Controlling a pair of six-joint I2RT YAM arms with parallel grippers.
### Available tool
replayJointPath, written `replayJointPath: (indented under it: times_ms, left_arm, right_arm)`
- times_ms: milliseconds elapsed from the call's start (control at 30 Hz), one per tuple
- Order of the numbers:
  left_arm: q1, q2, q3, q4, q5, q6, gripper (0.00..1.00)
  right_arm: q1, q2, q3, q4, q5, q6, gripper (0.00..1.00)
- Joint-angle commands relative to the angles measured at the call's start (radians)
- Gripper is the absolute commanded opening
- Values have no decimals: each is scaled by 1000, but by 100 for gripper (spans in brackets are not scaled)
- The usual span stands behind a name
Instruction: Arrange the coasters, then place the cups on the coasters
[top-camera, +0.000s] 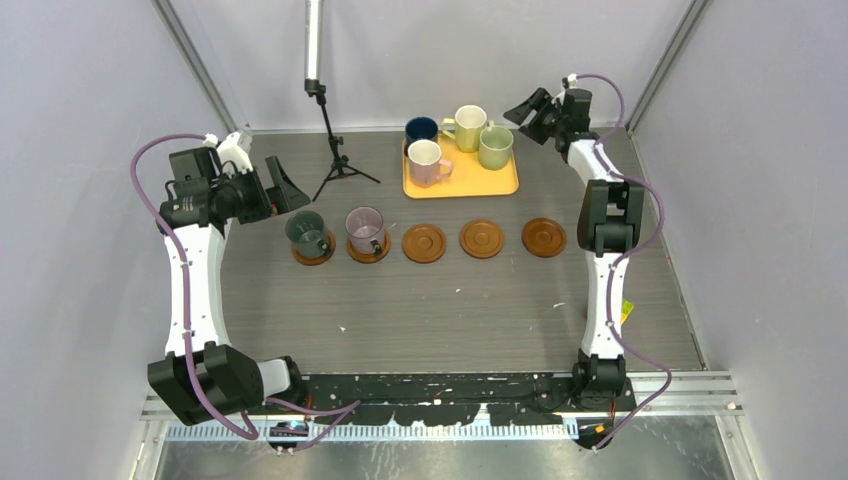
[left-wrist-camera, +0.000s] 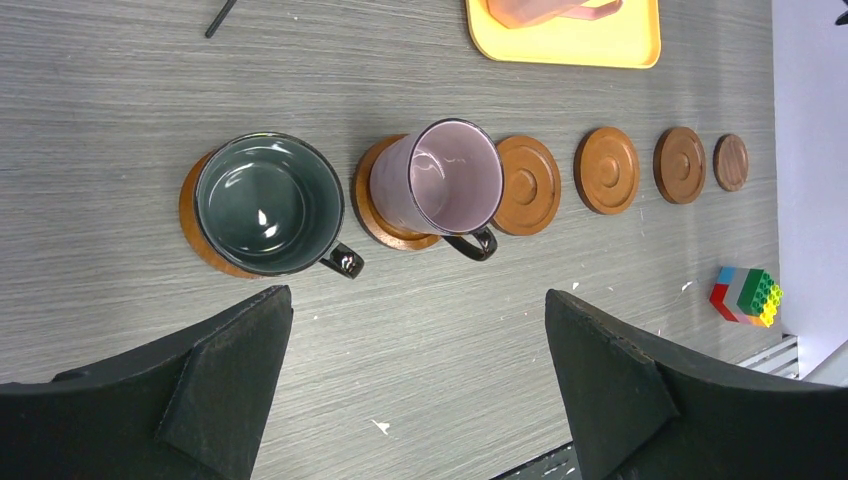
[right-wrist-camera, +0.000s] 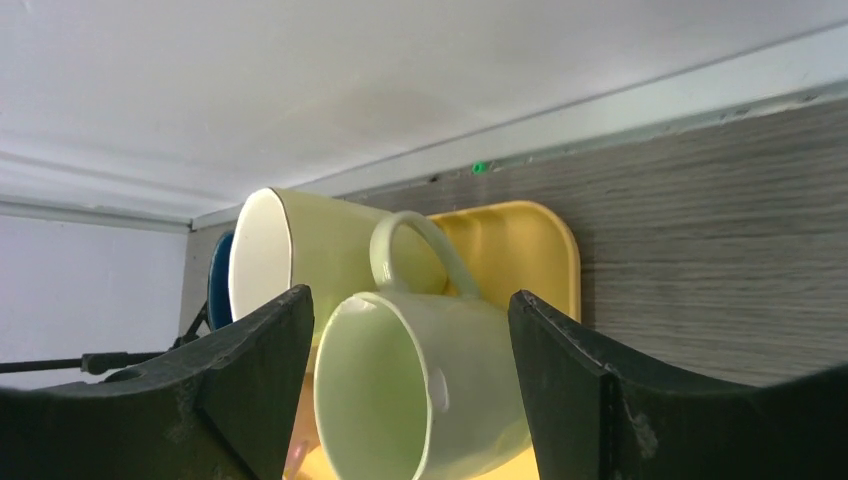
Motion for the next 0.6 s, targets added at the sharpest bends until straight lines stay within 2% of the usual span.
replayJointPath:
  times_ms: [0,267,567]
  left_arm:
    - [0,1,4,34,7,3,100]
    - [1,-5,-9,40,6,6,100]
    - [1,-23,-15,39,3,6,100]
  right_arm:
    - [15,-18,29,53,-63,29,76]
    - [25,-113,-161,160,-173,77,73]
    - [109,-269,-426,242,-185,122,73]
